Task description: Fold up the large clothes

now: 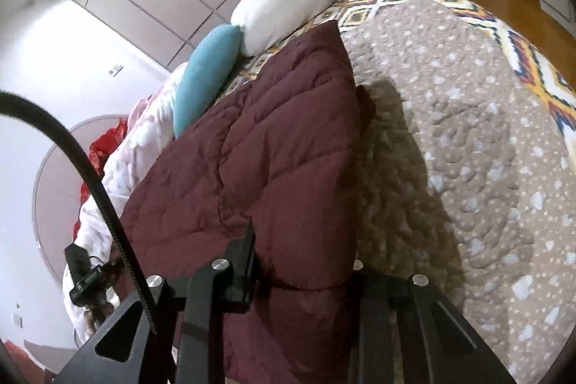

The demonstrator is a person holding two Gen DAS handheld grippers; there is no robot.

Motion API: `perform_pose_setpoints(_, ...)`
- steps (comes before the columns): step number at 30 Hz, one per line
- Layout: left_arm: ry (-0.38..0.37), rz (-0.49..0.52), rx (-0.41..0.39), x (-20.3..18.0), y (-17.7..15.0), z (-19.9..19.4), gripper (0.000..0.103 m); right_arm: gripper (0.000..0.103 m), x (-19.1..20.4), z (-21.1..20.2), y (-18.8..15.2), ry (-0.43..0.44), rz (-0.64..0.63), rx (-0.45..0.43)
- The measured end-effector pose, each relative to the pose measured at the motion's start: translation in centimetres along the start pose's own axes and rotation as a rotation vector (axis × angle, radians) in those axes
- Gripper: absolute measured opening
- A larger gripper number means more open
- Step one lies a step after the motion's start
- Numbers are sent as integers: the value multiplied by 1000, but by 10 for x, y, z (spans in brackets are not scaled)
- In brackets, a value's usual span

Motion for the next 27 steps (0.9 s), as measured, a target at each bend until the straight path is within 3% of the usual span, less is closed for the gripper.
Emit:
perform_pose_setpoints(2, 66, -1, 48, 7, -6, 18, 67, 30, -17, 15, -8, -39, 43, 28)
perform_pose_setpoints(4, 131, -4, 65, 13, -11, 28, 78, 45, -31, 31, -17, -79, 77, 50)
perform_pose_setpoints(6, 134, -16, 54, 14, -13, 24, 79, 57, -37, 34, -18, -112, 101, 34)
perform_pose_setpoints(10, 191, -9, -6, 9, -13, -13, 79, 61, -28, 8, -12, -177, 99, -20)
perform_pose_setpoints(13, 248, -1, -80, 4, -17, -50, 79, 63, -8, -37, -7, -243, 8, -127)
perform_pose_setpoints(18, 367, 41, -169, -3, -33, -97, 79, 63, 34, -82, -18, -294, -108, -221)
perform_pose_setpoints(22, 457, 101, -233, -21, -55, -125, 79, 63, 68, -73, -42, -274, -185, -197)
perform_pose_setpoints(27, 500, 166, -272, -44, -79, -139, 79, 63, 104, -12, -74, -267, -268, -92)
Point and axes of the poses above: each gripper's, at about its wrist camera, not at the fingertips, and z roughly the way its jaws point, x to its left, y to its top, the point moved 8 cm from there along z, roughly the way its jaws point, and after that the axes turned 3 degrees about z, right-handed, at the moved point
